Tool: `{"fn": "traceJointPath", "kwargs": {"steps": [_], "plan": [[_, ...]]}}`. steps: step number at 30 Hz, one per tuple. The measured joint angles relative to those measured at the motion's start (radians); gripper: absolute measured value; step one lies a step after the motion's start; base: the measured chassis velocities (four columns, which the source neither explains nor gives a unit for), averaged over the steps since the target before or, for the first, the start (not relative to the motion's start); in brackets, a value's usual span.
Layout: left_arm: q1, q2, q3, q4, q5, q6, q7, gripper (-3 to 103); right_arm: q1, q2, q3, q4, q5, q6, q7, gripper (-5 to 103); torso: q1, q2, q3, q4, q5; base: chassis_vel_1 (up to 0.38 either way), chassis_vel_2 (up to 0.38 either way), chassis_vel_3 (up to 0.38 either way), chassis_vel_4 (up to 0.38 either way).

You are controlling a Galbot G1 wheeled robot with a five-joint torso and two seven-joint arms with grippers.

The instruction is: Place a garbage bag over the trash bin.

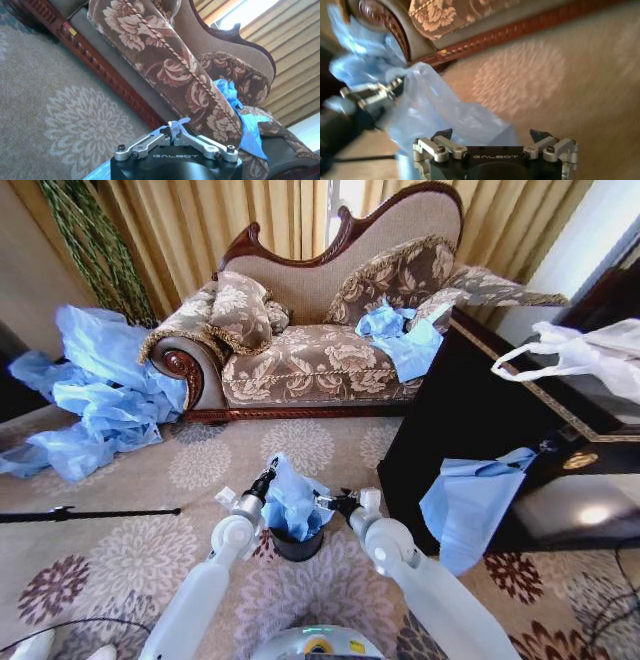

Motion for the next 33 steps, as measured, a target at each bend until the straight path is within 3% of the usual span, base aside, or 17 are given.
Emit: {"fn": "traceJointPath", "kwargs": {"steps": [6, 9, 11, 13, 14, 16, 17, 18, 20, 23, 25, 26, 28, 30, 33], "plan": [[0.002, -0.002, 0.000, -0.007, 0.000, 0.000, 0.000, 0, 0.004, 0.012, 0.024, -0.069, 0.059, 0.009, -0.074, 103, 0.000, 0.000, 0.000, -0.0002, 0.0000, 0.000, 0.000, 0.000, 0.000], [0.006, -0.002, 0.000, -0.015, 0.000, 0.000, 0.000, 0, 0.002, 0.017, 0.023, -0.092, 0.026, 0.038, -0.107, 89, 0.000, 0.000, 0.000, -0.0002, -0.0001, 0.000, 0.000, 0.000, 0.000], [0.008, -0.002, -0.001, -0.018, 0.000, 0.000, 0.002, 0, 0.001, 0.018, 0.021, -0.097, 0.018, 0.047, -0.113, 89, 0.000, 0.000, 0.000, -0.0002, -0.0001, 0.000, 0.000, 0.000, 0.000], [0.015, -0.003, -0.001, -0.025, 0.002, 0.000, 0.004, 0, -0.001, 0.024, 0.019, -0.113, -0.002, 0.071, -0.131, 79, 0.000, 0.000, 0.000, -0.0002, -0.0001, 0.000, 0.000, 0.000, 0.000], [0.015, -0.003, -0.001, -0.025, 0.002, 0.000, 0.004, 0, -0.001, 0.024, 0.019, -0.113, -0.002, 0.071, -0.131, 79, 0.000, 0.000, 0.000, -0.0002, -0.0001, 0.000, 0.000, 0.000, 0.000], [0.020, -0.003, -0.001, -0.031, 0.003, 0.000, 0.005, 0, -0.004, 0.030, 0.019, -0.119, -0.016, 0.085, -0.142, 68, 0.000, 0.000, 0.000, -0.0002, -0.0001, 0.000, 0.000, 0.000, 0.000], [0.023, -0.003, -0.001, -0.033, 0.004, 0.000, 0.005, 0, -0.005, 0.033, 0.021, -0.119, -0.017, 0.088, -0.143, 68, 0.000, 0.000, 0.000, -0.0002, 0.0000, 0.000, 0.000, 0.000, 0.000], [0.027, -0.002, -0.001, -0.036, 0.007, 0.000, 0.007, 0, -0.007, 0.036, 0.021, -0.112, -0.016, 0.092, -0.141, 57, 0.000, 0.000, 0.000, -0.0002, -0.0001, 0.000, 0.000, 0.000, 0.000], [0.030, -0.001, -0.002, -0.037, 0.009, 0.001, 0.007, 0, -0.008, 0.037, 0.021, -0.106, -0.016, 0.095, -0.139, 57, 0.000, 0.000, 0.000, -0.0002, -0.0001, 0.000, 0.000, 0.000, 0.000], [0.035, 0.000, -0.004, -0.041, 0.015, 0.008, 0.008, 0, -0.007, 0.041, 0.018, -0.100, -0.015, 0.096, -0.130, 40, 0.000, 0.000, 0.000, -0.0002, -0.0001, 0.000, 0.000, 0.000, 0.000], [0.036, 0.000, -0.004, -0.043, 0.017, 0.012, 0.008, -3, -0.007, 0.043, 0.018, -0.100, -0.015, 0.096, -0.126, 35, 0.000, 0.000, 0.000, -0.0002, -0.0001, 0.000, 0.000, 0.000, 0.000], [0.038, 0.001, -0.004, -0.046, 0.020, 0.017, 0.006, 1, -0.006, 0.045, 0.018, -0.101, -0.015, 0.096, -0.124, 35, 0.000, 0.000, 0.000, -0.0002, -0.0001, 0.000, 0.000, 0.000, 0.000], [0.044, 0.003, -0.007, -0.054, 0.023, 0.023, 0.006, 12, -0.007, 0.047, 0.020, -0.102, -0.017, 0.098, -0.119, 24, 0.000, 0.000, 0.000, -0.0002, -0.0001, 0.000, 0.000, 0.000, 0.000], [0.048, 0.006, -0.008, -0.061, 0.024, 0.023, 0.006, 12, -0.007, 0.047, 0.021, -0.101, -0.017, 0.098, -0.116, 19, 0.000, 0.000, 0.000, -0.0002, -0.0001, 0.000, 0.000, 0.000, 0.000], [0.070, 0.018, -0.020, -0.094, 0.019, 0.031, -0.016, 28, -0.008, 0.045, 0.029, -0.099, -0.020, 0.100, -0.110, 3, 0.000, 0.000, 0.000, -0.0003, -0.0001, 0.000, 0.000, 0.000, 0.000]]}}
